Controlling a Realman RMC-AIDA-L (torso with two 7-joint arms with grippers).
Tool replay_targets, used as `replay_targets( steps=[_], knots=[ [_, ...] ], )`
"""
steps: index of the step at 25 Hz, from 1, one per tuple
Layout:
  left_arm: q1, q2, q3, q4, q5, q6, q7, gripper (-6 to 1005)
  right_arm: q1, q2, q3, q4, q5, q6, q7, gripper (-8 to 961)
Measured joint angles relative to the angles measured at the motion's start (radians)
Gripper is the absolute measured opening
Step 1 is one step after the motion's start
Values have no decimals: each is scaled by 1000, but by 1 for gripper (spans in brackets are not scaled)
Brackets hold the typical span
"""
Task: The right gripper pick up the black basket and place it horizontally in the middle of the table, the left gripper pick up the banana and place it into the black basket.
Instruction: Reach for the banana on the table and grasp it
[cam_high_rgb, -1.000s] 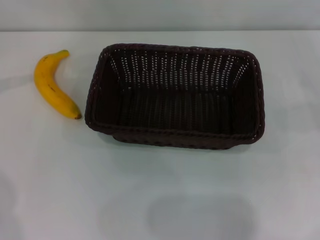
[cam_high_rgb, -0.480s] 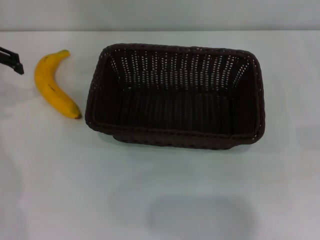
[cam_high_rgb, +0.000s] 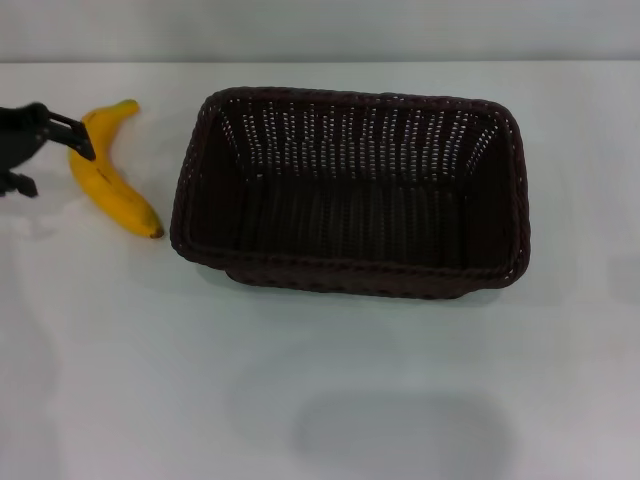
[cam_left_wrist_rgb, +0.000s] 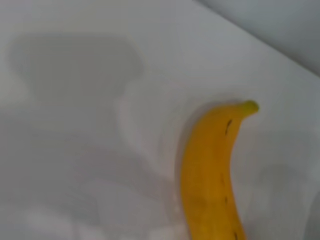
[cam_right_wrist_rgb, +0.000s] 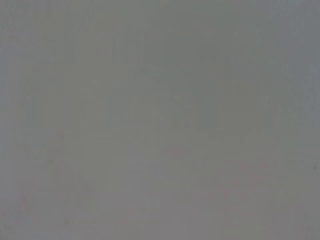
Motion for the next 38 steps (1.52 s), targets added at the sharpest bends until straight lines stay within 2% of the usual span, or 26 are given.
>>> replay_targets(
  steps=[9, 15, 31, 38],
  knots=[
    [43, -29, -1, -47, -65, 127, -13, 884, -2, -1, 10, -2, 0, -4, -34, 347],
    [51, -30, -1, -72, -137, 195, 10, 884, 3, -2, 8, 2, -5, -29, -64, 348],
    [42, -31, 4, -188, -142, 281, 9, 884, 26, 0, 0, 20, -7, -55, -67, 348],
    [41, -31, 7, -193, -137, 293, 10, 879, 35, 0, -1, 27, -7, -64, -67, 348]
  ],
)
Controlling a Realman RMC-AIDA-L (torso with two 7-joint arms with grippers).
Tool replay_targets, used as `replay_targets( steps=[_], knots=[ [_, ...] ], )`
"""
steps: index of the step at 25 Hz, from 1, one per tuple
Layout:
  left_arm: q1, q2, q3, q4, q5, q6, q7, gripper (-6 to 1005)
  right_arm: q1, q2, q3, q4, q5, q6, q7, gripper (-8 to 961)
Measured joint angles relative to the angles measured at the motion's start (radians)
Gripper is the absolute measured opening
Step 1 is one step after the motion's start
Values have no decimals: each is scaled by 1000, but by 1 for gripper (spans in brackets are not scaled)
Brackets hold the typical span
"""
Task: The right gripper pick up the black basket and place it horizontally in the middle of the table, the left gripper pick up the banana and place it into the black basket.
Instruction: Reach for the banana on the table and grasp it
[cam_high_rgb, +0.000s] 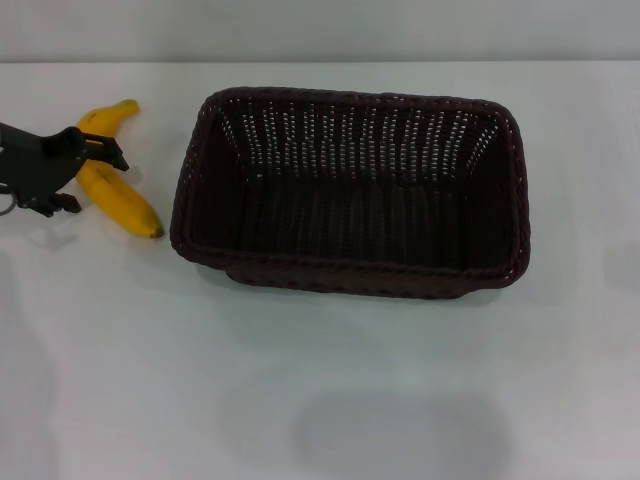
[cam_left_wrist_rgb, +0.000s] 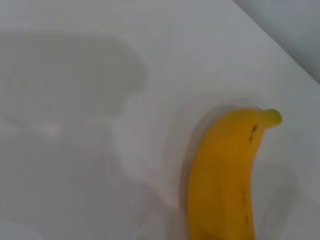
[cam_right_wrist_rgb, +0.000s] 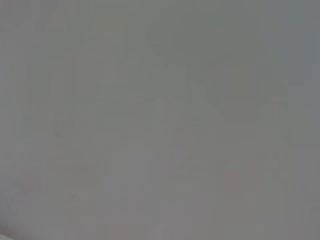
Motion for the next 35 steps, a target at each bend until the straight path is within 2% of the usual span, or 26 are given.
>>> replay_targets(
  steps=[14, 19, 24, 31, 35],
  knots=[
    [-20, 5, -2, -31, -6, -3, 15, 800, 8, 1, -2, 3, 0, -13, -10, 348],
    [-27, 9, -6, -24, -6, -32, 11, 556, 8, 1, -2, 3, 0, -17, -10, 348],
    [-42, 11, -2, -20, -5, -44, 12, 433, 14, 1, -2, 3, 0, -34, -10, 347],
    [-55, 18, -5, 59, -10, -80, 16, 369, 13, 0, 3, 3, 0, -40, -11, 347],
    [-43, 36, -7, 72, -37, -107, 23, 343, 12, 0, 5, 3, 0, -40, -19, 347]
  ],
)
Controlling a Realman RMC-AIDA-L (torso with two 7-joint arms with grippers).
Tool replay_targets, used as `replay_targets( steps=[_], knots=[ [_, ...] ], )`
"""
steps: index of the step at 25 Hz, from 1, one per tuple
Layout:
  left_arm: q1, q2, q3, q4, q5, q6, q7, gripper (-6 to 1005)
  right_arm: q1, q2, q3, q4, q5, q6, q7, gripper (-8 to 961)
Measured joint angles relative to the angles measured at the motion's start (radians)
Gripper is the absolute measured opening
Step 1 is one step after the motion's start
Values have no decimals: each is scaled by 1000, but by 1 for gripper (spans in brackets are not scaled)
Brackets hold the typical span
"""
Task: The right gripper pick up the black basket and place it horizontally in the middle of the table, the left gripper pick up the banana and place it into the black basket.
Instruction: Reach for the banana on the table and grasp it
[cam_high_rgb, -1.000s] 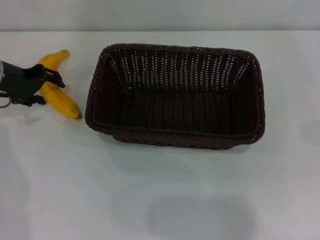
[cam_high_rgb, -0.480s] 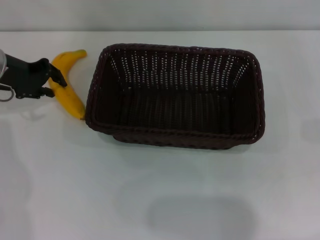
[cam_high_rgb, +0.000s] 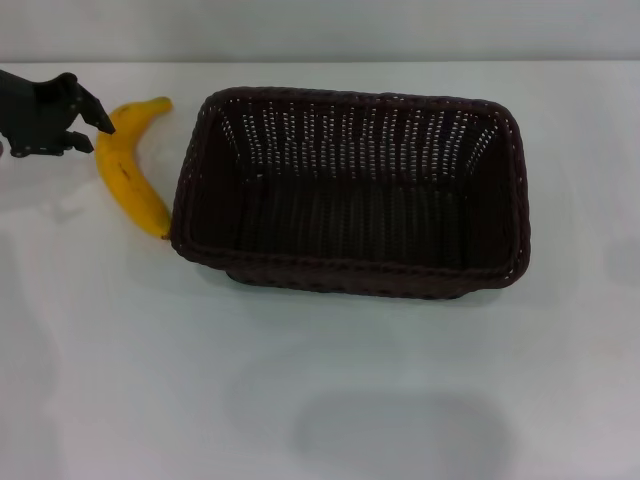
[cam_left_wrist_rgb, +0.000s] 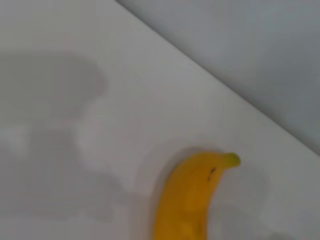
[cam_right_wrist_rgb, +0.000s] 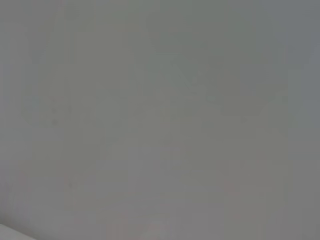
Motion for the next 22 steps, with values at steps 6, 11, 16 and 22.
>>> replay_targets(
  steps=[6, 11, 16, 22],
  knots=[
    [-18, 13, 5, 2, 3, -92, -13, 355, 3, 0, -2, 0, 0, 0, -4, 347],
    [-64, 22, 8, -10, 82, -142, -94, 488, 9, 0, -4, -7, 0, 0, -29, 347],
    [-89, 7, 9, -66, 184, -157, -143, 678, 23, 2, -2, -6, 0, 3, -56, 347],
    [-93, -8, 10, -77, 187, -105, -157, 835, 15, 3, -4, -9, 0, 8, -57, 348]
  ],
)
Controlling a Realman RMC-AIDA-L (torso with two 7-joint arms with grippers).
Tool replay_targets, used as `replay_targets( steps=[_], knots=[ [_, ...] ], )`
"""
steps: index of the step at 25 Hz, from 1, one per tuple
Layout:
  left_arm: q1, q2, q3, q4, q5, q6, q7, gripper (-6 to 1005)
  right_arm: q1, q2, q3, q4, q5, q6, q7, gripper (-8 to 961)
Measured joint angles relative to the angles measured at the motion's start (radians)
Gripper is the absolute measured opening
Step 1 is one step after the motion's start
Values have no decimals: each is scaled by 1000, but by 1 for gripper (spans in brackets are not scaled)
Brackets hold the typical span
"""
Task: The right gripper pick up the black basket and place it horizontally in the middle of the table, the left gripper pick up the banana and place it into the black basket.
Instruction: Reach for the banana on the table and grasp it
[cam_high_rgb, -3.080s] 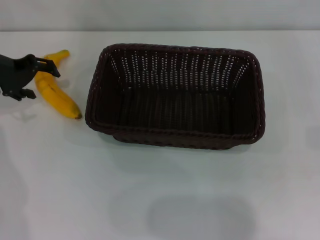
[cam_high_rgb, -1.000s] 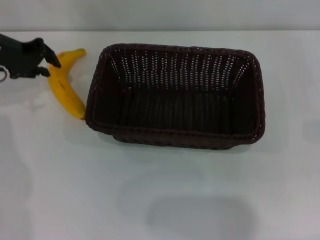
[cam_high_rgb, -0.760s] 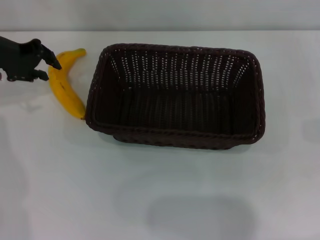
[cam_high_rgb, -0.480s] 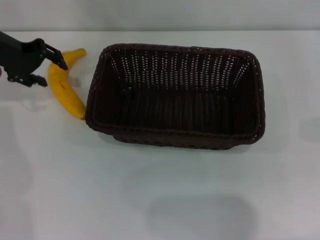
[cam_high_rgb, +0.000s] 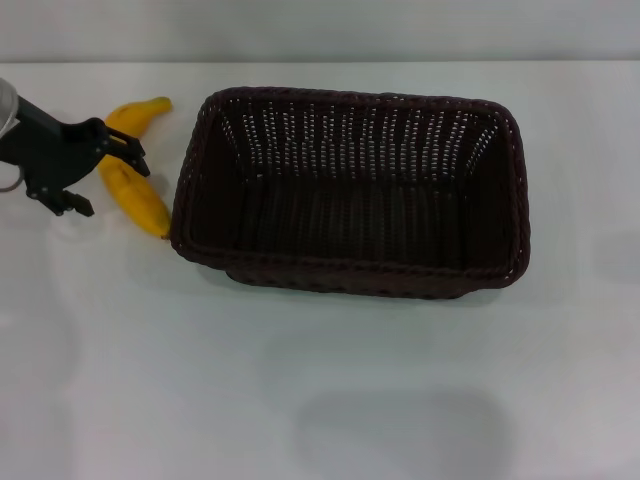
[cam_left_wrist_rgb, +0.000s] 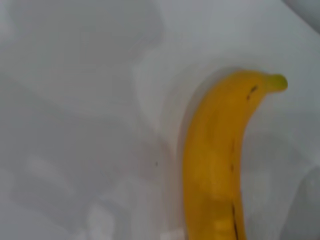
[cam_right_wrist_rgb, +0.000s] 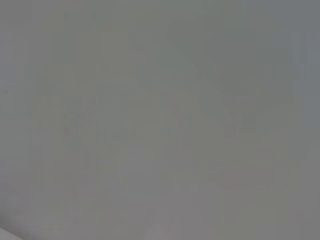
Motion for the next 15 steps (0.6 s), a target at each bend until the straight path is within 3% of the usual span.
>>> replay_targets(
  steps=[3, 15],
  knots=[
    [0, -3, -1, -21, -1, 46, 0, 876, -3, 0, -2, 0, 0, 1, -1, 348],
    [4, -35, -7, -81, -17, 140, 1, 833, -12, 0, 5, 6, 0, 1, -13, 347]
  ],
)
